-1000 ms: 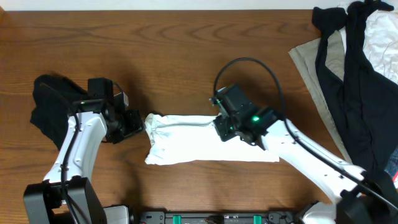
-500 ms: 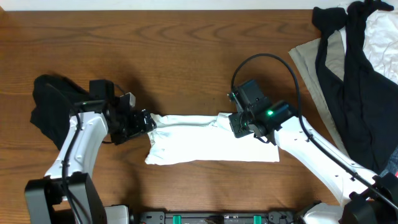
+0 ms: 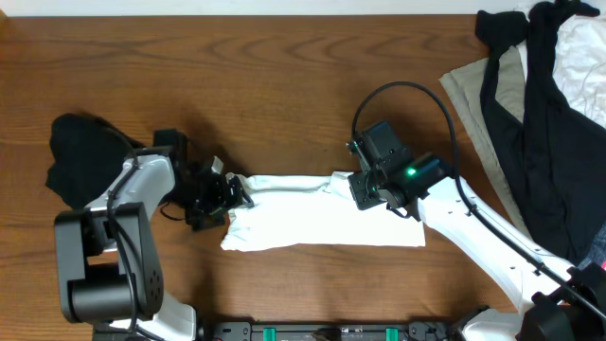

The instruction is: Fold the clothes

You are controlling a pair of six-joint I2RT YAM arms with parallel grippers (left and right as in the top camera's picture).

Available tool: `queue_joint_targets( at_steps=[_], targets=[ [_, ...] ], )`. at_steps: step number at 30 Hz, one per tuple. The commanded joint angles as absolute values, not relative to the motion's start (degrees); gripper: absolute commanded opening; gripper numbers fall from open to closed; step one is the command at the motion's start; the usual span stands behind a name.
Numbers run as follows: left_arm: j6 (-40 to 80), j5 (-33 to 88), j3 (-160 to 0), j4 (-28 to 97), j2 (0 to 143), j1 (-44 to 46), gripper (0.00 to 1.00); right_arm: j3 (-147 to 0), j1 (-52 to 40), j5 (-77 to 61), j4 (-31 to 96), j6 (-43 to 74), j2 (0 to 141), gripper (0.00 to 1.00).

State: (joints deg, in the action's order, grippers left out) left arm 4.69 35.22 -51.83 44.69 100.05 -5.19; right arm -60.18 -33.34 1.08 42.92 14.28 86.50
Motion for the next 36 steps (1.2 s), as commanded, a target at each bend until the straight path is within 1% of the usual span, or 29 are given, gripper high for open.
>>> queue_joint_targets(
  at_steps=[1, 3, 4, 5, 8, 9, 12, 14, 17, 19, 28, 32, 36],
  targets=[
    [3.46, 35.73, -50.83, 44.91, 104.44, -2.92, 0.83, -60.95, -33.01, 1.5, 43.09, 14.35, 86.28, 0.23],
    [3.42, 37.15, -50.83, 44.95, 105.6, -1.34, 0.74, -60.95, -32.99, 1.52, 43.07, 14.35, 86.28, 0.24],
    [3.42, 38.04, -50.83, 44.82, 105.89, -0.56, 0.64, -60.95, -33.01, 1.52, 43.07, 14.35, 86.28, 0.24],
    [3.42, 38.44, -50.83, 44.64, 105.97, 0.08, 0.54, -60.95, -33.01, 1.52, 43.07, 14.35, 86.28, 0.24],
    [3.42, 38.35, -50.83, 44.07, 105.97, 1.1, 0.13, -60.95, -33.01, 1.5, 43.16, 14.35, 86.28, 0.23],
    [3.42, 37.95, -50.85, 44.07, 105.97, 1.06, 0.07, -60.95, -33.01, 1.52, 43.16, 14.35, 86.28, 0.23],
    [3.75, 33.32, -50.92, 44.69, 105.75, 0.67, 0.06, -60.95, -32.95, 1.52, 43.16, 14.35, 86.28, 0.23],
    [5.37, 27.35, -51.03, 45.87, 105.3, 0.1, 0.06, -60.95, -32.95, 1.56, 43.16, 14.35, 86.28, 0.23],
    [6.52, 19.75, -51.72, 48.23, 103.92, -1.98, 0.06, -60.95, -32.75, 2.94, 43.27, 15.79, 86.26, 0.23],
    [6.55, 17.21, -52.82, 50.13, 102.43, -4.43, 0.06, -60.95, -32.05, 4.6, 43.53, 17.39, 86.26, 0.22],
    [8.27, 17.04, -55.51, 51.72, 92.33, -14.85, 0.06, -60.95, -25.45, 4.51, 47.59, 17.78, 86.26, 0.23],
    [9.34, 16.75, -56.69, 52.49, 87.24, -16.69, 0.06, -60.95, -22.81, 4.51, 48.95, 17.78, 86.26, 0.22],
    [10.66, 12.75, -60.16, 56.66, 83.48, -16.73, 0.06, -60.95, -21.89, 4.49, 49.56, 17.76, 86.26, 0.22]
  ],
)
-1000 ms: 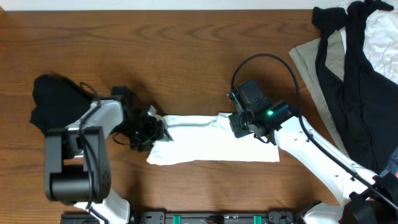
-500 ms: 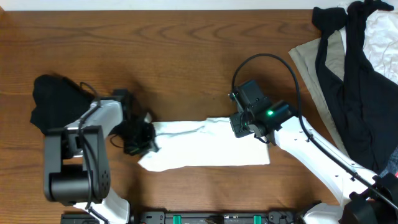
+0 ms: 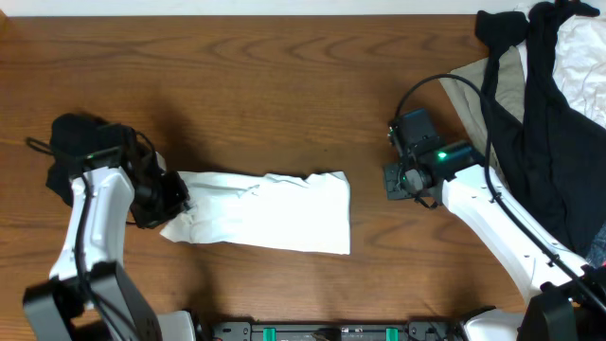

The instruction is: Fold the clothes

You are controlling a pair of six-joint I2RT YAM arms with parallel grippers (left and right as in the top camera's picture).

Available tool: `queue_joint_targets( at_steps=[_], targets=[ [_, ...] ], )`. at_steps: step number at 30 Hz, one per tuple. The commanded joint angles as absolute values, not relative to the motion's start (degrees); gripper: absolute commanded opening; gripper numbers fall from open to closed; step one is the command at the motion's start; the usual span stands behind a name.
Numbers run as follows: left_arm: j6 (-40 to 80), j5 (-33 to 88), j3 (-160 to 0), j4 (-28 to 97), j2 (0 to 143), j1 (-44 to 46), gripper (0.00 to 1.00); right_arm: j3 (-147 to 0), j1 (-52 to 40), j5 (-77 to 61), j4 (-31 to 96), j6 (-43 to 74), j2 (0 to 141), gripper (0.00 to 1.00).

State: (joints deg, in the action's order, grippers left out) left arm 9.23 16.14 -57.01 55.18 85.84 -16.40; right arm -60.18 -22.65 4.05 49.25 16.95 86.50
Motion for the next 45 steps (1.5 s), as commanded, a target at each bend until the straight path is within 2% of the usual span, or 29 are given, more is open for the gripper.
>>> queue_joint_targets(
  at_steps=[1, 10, 20, 30, 38, 45],
  targets=[
    [10.63, 12.75, -61.28, 58.08, 83.0, -16.64, 0.06, -60.95, -21.8, 4.51, 49.67, 17.65, 86.26, 0.21],
    [10.61, 15.75, -69.76, 68.38, 82.24, -11.75, 0.06, -60.95, -21.8, 4.23, 49.8, 17.61, 86.26, 0.21],
    [17.61, 18.74, -70.26, 65.36, 82.3, 7.99, 0.06, -60.95, -21.8, 4.05, 51.27, 17.85, 86.26, 0.21],
    [26.79, 11.66, -70.19, 58.11, 84.73, 25.65, 0.06, -60.95, -21.82, 2.74, 51.94, 18.41, 86.26, 0.21],
    [28.23, 11.68, -70.19, 56.42, 90.61, 31.73, 0.06, -60.95, -21.82, 1.15, 52.86, 18.44, 86.26, 0.22],
    [28.23, 11.68, -70.19, 56.23, 91.29, 32.49, 0.06, -58.43, -22.7, -2.24, 55.0, 18.44, 86.43, 0.21]
  ],
)
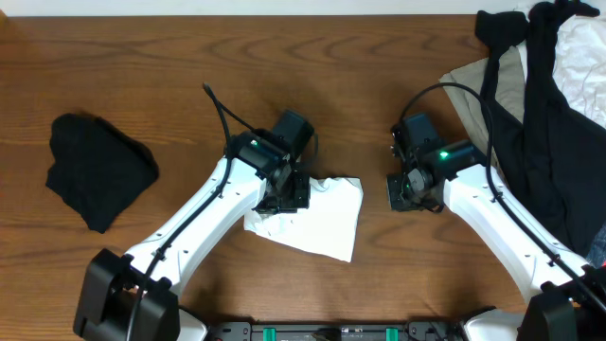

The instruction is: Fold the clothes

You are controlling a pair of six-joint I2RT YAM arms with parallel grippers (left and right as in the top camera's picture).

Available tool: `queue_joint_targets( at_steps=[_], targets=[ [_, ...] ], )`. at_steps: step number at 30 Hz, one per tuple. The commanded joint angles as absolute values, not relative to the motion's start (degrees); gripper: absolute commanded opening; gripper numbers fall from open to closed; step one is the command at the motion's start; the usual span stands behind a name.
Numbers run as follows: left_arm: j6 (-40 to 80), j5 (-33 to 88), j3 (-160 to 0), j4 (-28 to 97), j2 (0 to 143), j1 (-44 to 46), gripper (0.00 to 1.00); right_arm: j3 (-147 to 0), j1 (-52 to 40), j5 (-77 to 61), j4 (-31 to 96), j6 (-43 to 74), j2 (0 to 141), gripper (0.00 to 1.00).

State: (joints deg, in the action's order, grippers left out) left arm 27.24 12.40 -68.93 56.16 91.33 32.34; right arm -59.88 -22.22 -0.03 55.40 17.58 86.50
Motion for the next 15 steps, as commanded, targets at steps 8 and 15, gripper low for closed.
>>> queue_joint_targets(
  at_steps=[8, 15],
  targets=[
    [28.21, 12.38, -70.19, 56.23, 91.29, 32.82, 0.06, -52.1, -25.89, -7.86, 45.04, 20.62, 89.21, 0.21],
    [28.18, 12.38, -70.19, 56.23, 91.29, 32.82, 0.06, -49.78, -29.54, -10.74, 38.22, 22.31, 94.91, 0.2]
  ],
)
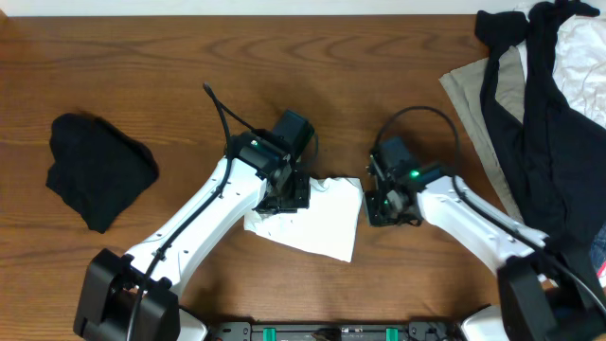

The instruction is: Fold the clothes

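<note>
A white garment (pixel 317 223) lies folded into a small packet at the middle of the table. My left gripper (pixel 295 196) rests on the packet's upper left part; its fingers are hidden under the wrist, so whether they hold cloth cannot be told. Right beside the packet's right edge is my right gripper (pixel 371 204), and its fingers are too small and shadowed to read.
A folded black garment (pixel 99 169) lies at the far left. A heap of unfolded clothes, black (pixel 535 104), white (pixel 587 57) and beige (pixel 473 85), fills the right back corner. The left arm stretches diagonally from the front left edge.
My right gripper has moved left, from a short way off to right beside the white packet's right edge. The left gripper and the packet have not moved.
The white garment lay as a long strip, with my left gripper at its left end and my right gripper at its upper right. Then the strip lay further left, with the right gripper apart. Later its left end was folded over to the right, making a small packet.
</note>
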You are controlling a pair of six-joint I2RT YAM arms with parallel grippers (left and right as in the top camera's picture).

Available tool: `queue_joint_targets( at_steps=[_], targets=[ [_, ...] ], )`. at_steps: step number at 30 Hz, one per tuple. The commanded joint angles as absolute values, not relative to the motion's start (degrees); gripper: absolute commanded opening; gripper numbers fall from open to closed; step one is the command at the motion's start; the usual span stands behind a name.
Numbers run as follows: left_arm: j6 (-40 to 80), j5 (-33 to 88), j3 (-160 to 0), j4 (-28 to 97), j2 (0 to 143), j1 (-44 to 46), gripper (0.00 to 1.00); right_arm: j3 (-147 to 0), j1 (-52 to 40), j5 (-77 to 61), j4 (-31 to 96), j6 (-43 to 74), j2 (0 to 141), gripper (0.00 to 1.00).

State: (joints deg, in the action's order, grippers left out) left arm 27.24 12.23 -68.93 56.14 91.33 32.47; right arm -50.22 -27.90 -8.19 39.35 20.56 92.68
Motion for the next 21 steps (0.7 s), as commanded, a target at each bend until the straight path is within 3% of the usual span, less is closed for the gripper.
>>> queue_joint_targets(
  at_steps=[1, 11, 21],
  targets=[
    [28.18, 12.38, -70.19, 56.23, 91.31, 32.82, 0.06, -49.78, -30.15, -11.42, 37.23, 22.5, 95.98, 0.2],
    [28.18, 14.57, -70.35, 57.08, 90.63, 34.06, 0.06, -49.78, -33.32, -13.78, 31.11, 26.2, 102.17, 0.2],
    [28.21, 14.31, -70.5, 51.31, 90.21, 42.19, 0.06, -49.78, -33.41, -13.76, 30.39, 26.17, 102.28, 0.2]
  ],
)
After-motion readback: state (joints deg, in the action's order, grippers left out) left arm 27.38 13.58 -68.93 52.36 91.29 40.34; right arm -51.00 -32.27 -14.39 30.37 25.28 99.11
